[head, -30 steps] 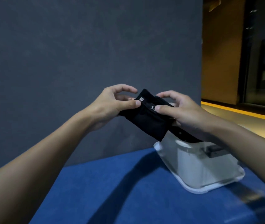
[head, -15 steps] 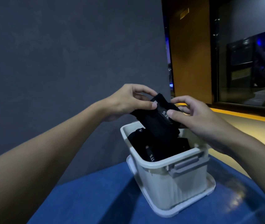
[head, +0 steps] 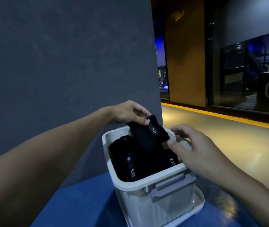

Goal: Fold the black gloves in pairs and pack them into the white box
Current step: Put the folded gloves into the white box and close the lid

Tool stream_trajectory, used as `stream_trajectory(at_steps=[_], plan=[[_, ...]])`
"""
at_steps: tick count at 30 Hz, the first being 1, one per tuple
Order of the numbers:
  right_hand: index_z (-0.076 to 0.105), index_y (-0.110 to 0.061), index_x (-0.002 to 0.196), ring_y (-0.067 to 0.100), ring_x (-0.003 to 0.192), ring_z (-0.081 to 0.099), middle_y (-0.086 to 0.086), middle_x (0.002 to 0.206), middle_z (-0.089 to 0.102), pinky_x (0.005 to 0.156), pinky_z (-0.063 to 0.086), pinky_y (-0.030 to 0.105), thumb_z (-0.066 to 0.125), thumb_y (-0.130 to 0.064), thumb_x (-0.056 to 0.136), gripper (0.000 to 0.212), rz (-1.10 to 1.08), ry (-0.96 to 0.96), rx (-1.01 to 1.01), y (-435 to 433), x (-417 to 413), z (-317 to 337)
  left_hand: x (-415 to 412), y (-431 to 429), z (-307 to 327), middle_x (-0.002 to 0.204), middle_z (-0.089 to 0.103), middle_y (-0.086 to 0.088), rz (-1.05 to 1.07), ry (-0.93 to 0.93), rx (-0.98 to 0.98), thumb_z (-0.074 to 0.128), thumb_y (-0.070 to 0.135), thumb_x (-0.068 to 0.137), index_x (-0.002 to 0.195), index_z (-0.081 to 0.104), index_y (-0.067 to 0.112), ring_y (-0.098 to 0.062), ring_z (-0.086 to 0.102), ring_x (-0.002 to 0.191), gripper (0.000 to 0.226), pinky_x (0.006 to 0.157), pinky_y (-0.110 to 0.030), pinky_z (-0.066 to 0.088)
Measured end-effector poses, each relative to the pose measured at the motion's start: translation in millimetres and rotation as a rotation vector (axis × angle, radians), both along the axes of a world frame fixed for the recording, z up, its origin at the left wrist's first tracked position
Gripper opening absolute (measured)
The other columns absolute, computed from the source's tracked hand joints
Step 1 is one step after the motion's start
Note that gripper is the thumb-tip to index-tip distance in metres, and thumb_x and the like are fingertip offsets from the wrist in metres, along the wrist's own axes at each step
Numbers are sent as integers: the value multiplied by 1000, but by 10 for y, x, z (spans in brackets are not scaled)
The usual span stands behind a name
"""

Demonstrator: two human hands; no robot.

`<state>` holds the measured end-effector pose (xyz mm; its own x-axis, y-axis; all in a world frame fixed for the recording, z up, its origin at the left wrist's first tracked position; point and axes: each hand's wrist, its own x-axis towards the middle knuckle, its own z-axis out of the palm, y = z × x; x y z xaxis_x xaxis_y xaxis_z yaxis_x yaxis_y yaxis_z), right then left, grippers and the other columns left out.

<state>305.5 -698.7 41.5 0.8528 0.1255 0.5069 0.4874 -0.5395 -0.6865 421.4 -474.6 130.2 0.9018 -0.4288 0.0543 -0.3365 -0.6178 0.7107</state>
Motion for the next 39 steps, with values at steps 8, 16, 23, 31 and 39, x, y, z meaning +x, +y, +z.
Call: stream_trajectory(at_steps=[8, 16, 23, 31, 39], plan=[[56, -32, 122, 3, 112, 47, -18, 113, 55, 89, 38, 24, 55, -34, 94, 28, -52, -3, -22, 11, -32, -48, 122, -144, -242, 88, 73, 7, -55, -237, 299, 80, 12, 83, 106, 74, 9, 1, 67, 76, 24, 75, -18, 52], [57, -33, 116, 5, 108, 45, -18, 111, 48, 86, 38, 26, 55, -30, 94, 22, -74, -3, -6, 15, -74, -71, -84, -86, -357, 104, 66, 17, 83, -467, 336, 72, 59, 76, 94, 73, 34, -4, 59, 105, 31, 99, -40, 47], [53, -33, 123, 9, 108, 49, -11, 117, 52, 84, 42, 30, 56, -37, 93, 31, -69, 75, 30, 7, -140, -92, -382, -30, -376, 104, 61, 18, 57, -360, 465, 69, 66, 78, 107, 70, 33, 2, 58, 95, 44, 82, -21, 48], [52, -30, 125, 12, 108, 50, -8, 120, 53, 80, 41, 29, 58, -35, 92, 34, -81, 93, 104, 6, -175, -127, -518, 12, -417, 102, 65, 16, 83, -315, 521, 65, 63, 84, 111, 69, 30, -3, 61, 98, 43, 87, -25, 50], [49, -35, 117, 12, 102, 54, -14, 111, 53, 82, 50, 34, 61, -38, 89, 31, -68, 138, 225, 12, -205, -197, -766, 105, -397, 115, 62, 14, 83, -354, 437, 65, 52, 89, 113, 69, 29, -5, 58, 108, 33, 98, -30, 48]])
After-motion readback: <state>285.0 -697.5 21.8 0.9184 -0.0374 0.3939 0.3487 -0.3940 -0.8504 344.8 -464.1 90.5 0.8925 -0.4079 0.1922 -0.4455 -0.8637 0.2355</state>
